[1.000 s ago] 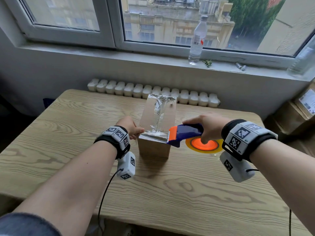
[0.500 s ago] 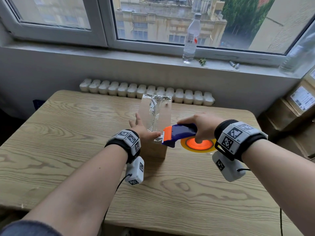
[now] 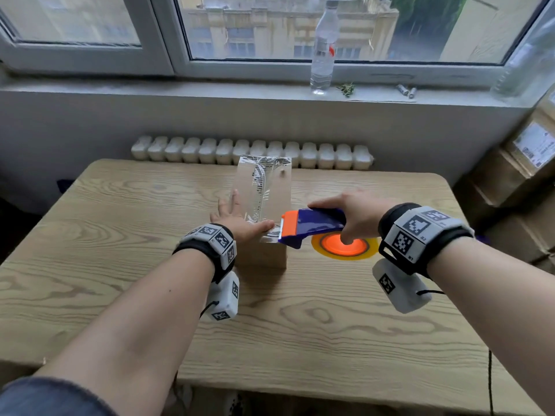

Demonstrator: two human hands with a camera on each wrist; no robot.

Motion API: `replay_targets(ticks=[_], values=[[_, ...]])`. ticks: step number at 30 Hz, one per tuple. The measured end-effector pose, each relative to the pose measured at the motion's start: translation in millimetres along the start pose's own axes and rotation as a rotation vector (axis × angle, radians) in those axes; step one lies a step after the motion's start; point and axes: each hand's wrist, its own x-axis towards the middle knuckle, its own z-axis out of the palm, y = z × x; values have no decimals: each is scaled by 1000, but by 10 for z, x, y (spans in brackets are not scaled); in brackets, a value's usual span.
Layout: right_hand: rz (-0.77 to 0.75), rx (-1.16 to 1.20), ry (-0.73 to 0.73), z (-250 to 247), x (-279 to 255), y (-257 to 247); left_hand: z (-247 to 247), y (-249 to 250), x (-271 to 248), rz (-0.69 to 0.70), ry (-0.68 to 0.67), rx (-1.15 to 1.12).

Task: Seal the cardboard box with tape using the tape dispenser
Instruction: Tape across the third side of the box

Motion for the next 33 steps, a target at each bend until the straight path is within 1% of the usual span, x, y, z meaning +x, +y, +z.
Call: replay_targets(ticks=[8,13,16,19,23,33], values=[[-34,52,55,59,-113,175,-17,21,-28,-1,-31,66],[36,1,47,65,-325,432,-47,40,-71,-13,-50,84],[70,40,51,131,-379,548,-71,86,-135,-18,-68,88],[91,11,29,250,-344,522,-69,126,-180,-23,-78,82],[81,-5,24,401,-171,451,-76,125,-174,-23,-75,83],[36,-69,11,412,131,207,-48,125,-149,-26,-54,59]])
